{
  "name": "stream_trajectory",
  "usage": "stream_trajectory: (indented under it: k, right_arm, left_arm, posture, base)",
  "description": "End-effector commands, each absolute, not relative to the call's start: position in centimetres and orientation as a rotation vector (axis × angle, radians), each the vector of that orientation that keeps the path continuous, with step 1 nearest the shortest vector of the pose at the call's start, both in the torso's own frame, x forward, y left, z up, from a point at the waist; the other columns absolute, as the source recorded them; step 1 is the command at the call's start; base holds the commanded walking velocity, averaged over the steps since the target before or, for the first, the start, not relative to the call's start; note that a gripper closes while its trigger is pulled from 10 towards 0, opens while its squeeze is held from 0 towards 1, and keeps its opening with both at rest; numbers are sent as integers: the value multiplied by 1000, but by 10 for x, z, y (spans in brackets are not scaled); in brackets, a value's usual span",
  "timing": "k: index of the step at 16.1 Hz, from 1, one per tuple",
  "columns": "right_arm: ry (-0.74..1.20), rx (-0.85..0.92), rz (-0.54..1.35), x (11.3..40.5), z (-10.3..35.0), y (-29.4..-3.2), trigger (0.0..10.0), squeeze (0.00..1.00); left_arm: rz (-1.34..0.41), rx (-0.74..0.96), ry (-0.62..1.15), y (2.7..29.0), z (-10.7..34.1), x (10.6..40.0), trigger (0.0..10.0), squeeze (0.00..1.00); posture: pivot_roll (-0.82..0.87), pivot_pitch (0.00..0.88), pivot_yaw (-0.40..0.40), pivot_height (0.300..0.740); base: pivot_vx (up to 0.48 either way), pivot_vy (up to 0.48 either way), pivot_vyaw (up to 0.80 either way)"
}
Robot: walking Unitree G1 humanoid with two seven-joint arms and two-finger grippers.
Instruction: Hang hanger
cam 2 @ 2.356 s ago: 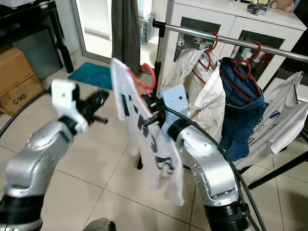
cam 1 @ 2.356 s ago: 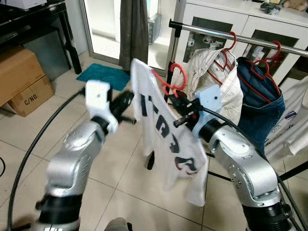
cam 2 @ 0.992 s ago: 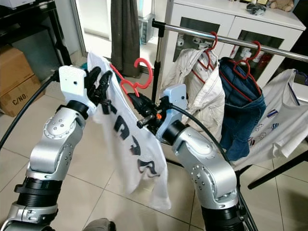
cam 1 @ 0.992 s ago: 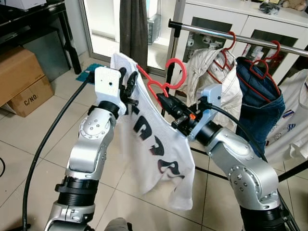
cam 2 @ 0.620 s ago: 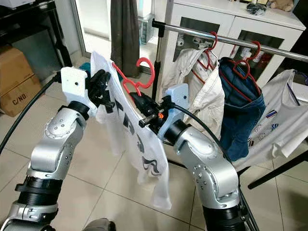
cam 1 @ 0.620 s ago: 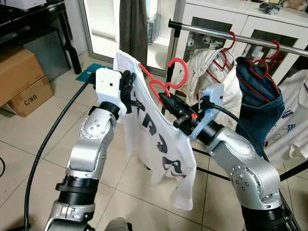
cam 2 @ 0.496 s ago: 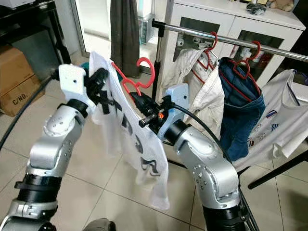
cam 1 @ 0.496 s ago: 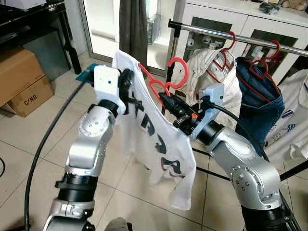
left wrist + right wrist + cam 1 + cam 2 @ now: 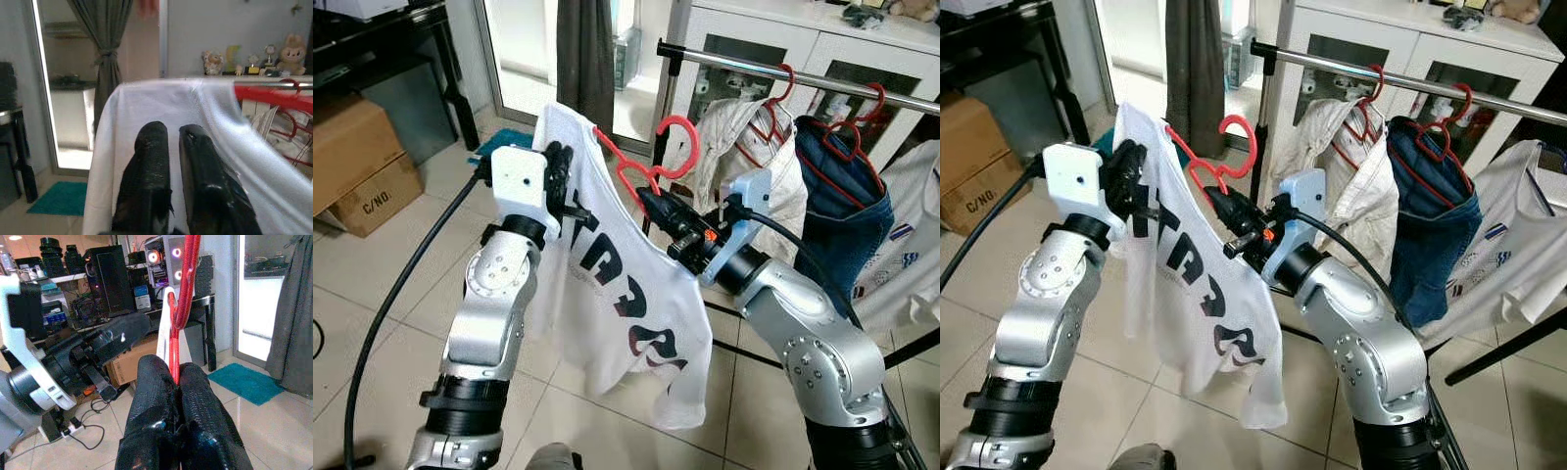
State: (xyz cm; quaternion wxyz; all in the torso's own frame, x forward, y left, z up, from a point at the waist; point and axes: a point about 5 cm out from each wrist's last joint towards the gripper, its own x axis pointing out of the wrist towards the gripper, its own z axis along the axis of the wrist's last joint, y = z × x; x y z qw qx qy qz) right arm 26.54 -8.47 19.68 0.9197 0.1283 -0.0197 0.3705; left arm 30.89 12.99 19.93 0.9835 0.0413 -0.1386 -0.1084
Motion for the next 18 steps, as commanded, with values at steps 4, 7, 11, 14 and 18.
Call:
stream_trajectory:
  k: [4, 7, 11, 14, 18]
  right_arm:
    - [-95, 253, 777, 266, 210, -86, 0, 0]
    - [-100, 253, 777, 266, 211, -85, 0, 0]
    - [-106, 254, 776, 264, 212, -85, 0, 0]
    - [-111, 260, 773, 263, 213, -85, 0, 0]
    - [-116, 264, 770, 262, 213, -85, 0, 0]
  left_arm:
    - [-307, 61, -284, 112, 204, 314, 10000, 1000]
    - [-326, 70, -252, 109, 202, 320, 10000, 0]
    - [-317, 77, -225, 114, 201, 327, 10000, 0]
    - [-349, 71, -207, 113, 199, 328, 5176, 0]
    - [-371, 77, -196, 111, 197, 329, 0, 0]
  posture:
    - [113, 0, -42, 740]
    - [109, 0, -38, 740]
    - [104, 0, -25, 740]
    - [102, 0, -15, 740]
    - [99, 0, -8, 740]
  base:
    - [0, 0, 0]
    - [0, 0, 0]
    - [0, 0, 0]
    - [0, 0, 0]
    - [0, 0, 0]
